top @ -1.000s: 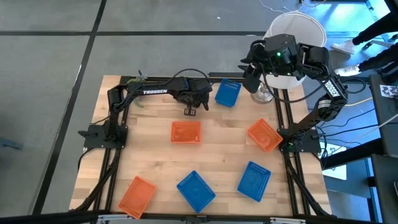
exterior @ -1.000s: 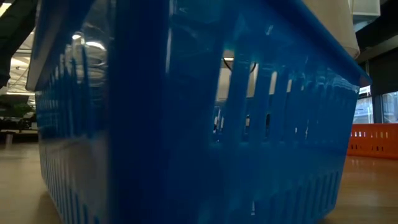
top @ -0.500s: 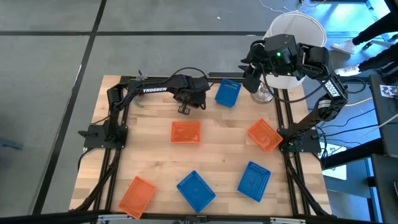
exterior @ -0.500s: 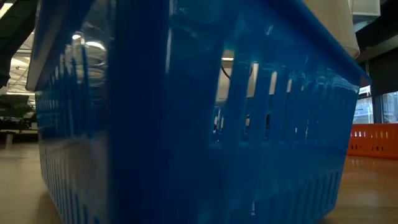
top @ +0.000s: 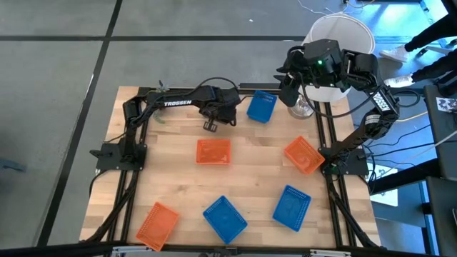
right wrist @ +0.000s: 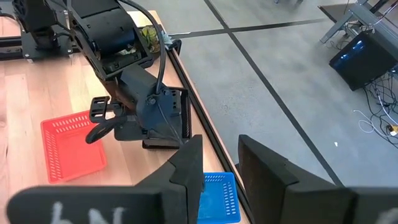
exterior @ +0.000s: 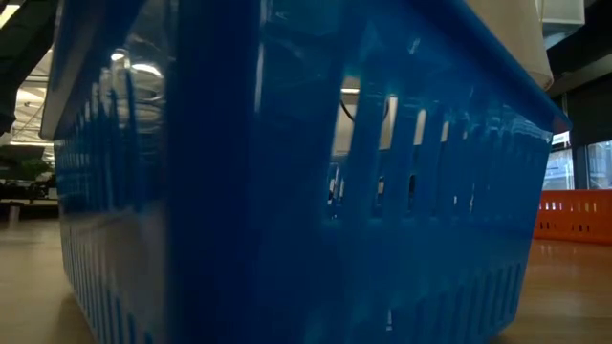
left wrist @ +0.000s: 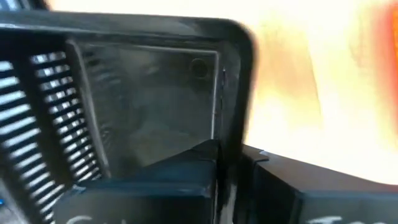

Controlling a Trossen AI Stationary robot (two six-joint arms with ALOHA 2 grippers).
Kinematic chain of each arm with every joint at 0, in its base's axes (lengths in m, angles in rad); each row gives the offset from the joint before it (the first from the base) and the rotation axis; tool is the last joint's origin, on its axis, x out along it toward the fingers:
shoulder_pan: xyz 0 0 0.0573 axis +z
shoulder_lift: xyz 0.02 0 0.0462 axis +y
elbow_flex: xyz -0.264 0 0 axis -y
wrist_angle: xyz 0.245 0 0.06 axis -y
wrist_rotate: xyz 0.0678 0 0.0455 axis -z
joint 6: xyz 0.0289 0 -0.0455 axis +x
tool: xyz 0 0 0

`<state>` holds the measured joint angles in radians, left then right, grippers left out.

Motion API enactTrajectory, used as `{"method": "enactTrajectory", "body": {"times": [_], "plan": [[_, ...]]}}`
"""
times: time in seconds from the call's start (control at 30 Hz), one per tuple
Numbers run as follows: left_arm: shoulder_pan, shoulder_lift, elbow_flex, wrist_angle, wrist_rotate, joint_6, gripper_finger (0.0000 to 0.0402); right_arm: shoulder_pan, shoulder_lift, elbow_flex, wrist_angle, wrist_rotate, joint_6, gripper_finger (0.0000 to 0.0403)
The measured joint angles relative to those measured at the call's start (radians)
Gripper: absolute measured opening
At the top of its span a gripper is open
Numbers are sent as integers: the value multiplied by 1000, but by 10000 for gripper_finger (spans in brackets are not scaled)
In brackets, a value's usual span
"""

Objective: Stack baskets by color
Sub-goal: Stack the bottom black bin on the stacked black bin, then stack the bottom orange bin on the top left orange bin

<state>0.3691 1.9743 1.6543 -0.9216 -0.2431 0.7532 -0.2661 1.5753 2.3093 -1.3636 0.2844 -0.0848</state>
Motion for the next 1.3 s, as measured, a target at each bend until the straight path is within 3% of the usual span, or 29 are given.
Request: {"method": "enactTrajectory", "body": {"times": [0.33,0.63,0.77,0.9,1.13,1.3], "plan": [[13,0,0,-7,-2,19,51,0,0,0,0,0,5,102],[22,0,0,-13,-20,-16,55,0,0,0,0,0,6,102],[15,0,0,-12,-82,-23,55,0,0,0,0,0,6,102],[10,-15,0,-24,-135,-131,55,0,0,0,-21,0,7,102],[31,-188,0,-152,88,-333,55,0,0,-5,-181,-111,27,102],[15,-334,0,-204,207,-430,55,5,4,-95,-204,-289,-17,102]]}}
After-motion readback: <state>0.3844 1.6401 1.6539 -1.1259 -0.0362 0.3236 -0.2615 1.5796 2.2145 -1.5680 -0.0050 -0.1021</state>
